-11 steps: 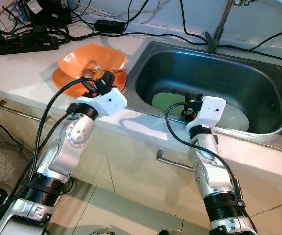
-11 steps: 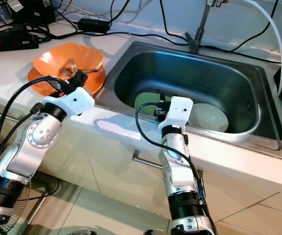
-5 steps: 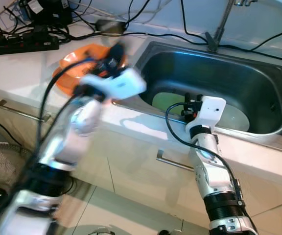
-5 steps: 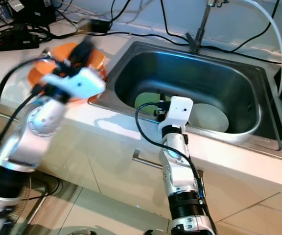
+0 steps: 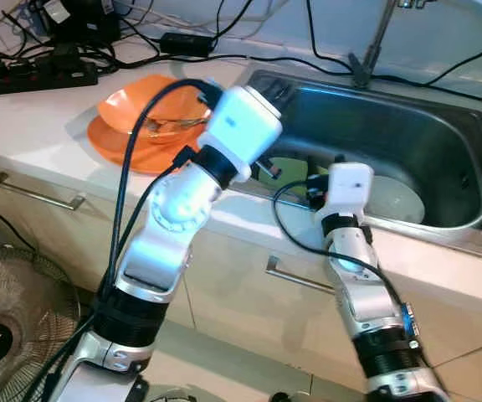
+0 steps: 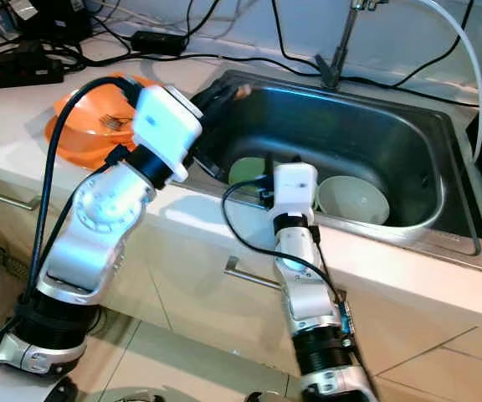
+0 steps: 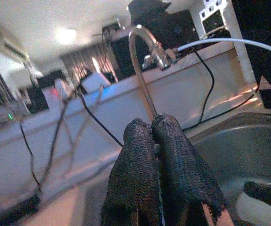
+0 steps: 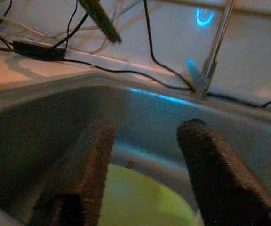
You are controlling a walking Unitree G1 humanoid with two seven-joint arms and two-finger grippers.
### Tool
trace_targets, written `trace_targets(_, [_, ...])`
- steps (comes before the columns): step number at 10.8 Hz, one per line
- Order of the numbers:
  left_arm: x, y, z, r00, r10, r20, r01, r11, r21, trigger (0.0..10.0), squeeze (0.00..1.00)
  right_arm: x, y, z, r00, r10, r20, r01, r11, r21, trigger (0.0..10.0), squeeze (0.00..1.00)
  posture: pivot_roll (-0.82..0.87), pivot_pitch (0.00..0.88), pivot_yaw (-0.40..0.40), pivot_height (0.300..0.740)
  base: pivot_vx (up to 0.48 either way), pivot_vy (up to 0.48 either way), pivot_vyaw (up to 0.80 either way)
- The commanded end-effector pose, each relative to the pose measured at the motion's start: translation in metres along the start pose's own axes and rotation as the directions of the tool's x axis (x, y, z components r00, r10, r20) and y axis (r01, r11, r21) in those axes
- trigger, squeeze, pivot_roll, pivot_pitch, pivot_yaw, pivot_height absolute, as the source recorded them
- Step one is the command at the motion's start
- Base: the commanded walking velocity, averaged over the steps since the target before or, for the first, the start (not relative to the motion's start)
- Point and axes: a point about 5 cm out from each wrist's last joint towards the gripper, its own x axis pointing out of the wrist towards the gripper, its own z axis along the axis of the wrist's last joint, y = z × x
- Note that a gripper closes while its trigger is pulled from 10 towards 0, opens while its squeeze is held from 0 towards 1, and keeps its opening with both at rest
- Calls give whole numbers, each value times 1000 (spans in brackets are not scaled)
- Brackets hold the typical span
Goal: Kitchen organization
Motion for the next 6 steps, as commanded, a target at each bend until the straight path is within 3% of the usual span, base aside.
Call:
trace_targets(1, [-1, 3, 3, 1000, -8, 4, 9, 997, -81, 10000, 0, 0, 4, 3, 999, 29, 37, -26, 997, -70, 10000, 1000, 66, 67, -39, 740, 0, 0, 0])
trace_targets(4, [-4, -1, 5, 997, -79, -5, 74, 955, -289, 10000, 0, -1, 11, 6, 995, 67, 67, -56, 986, -159, 10000, 1000, 65, 67, -36, 740, 0, 0, 0])
trace_targets(6, [-7, -7, 4, 985, -167, -31, 146, 926, -348, 10000, 0, -2, 11, 6, 995, 61, 73, -49, 985, -168, 10000, 1000, 65, 67, -36, 740, 0, 0, 0])
